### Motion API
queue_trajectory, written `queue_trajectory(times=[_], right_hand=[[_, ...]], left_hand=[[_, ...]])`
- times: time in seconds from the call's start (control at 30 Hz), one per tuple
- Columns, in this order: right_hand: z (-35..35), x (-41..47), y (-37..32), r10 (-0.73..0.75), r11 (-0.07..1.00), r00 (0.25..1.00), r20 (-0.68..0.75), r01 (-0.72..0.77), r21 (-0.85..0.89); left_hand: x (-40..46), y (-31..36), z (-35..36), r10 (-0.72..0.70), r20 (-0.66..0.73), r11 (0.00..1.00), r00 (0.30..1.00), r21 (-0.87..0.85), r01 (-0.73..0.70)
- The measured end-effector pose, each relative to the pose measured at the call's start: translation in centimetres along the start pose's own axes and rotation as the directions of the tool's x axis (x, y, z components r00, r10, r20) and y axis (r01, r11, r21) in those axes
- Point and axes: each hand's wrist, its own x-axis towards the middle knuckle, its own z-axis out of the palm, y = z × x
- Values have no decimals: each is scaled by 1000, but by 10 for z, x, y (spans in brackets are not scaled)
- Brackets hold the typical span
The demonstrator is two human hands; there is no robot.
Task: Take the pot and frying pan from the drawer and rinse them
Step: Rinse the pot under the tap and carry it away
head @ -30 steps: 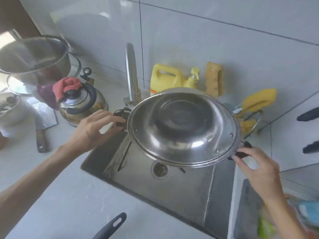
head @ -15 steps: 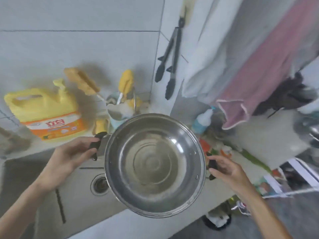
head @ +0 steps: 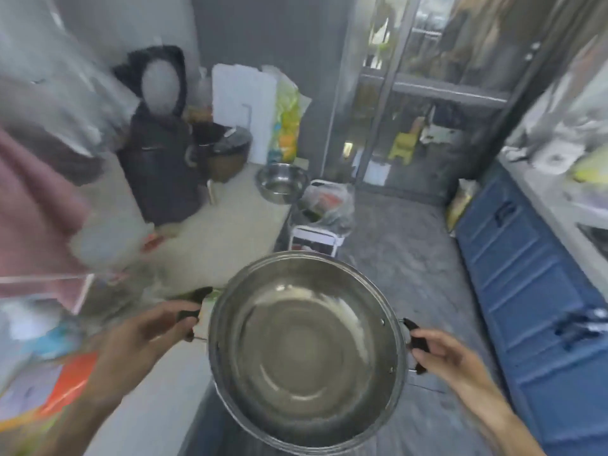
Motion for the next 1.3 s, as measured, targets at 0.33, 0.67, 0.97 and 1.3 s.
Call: queue_trajectory(times=[0.33, 0.67, 0.97, 1.3], right_hand=[[-261, 65, 71, 172, 974, 931, -322, -112, 198], [-456, 222, 116, 175, 974, 801, -572, -55, 220], [-632, 368, 131, 310, 940, 614, -726, -83, 331], [-826, 485, 225, 327, 941, 457, -827, -72, 332]], left_hand=[[215, 88, 327, 1, 405, 997, 914, -72, 30], [455, 138, 600, 122, 625, 992, 771, -45, -121], [663, 254, 863, 221, 812, 954, 541, -65, -293], [793, 301, 1185, 245, 890, 898, 384, -58, -436]])
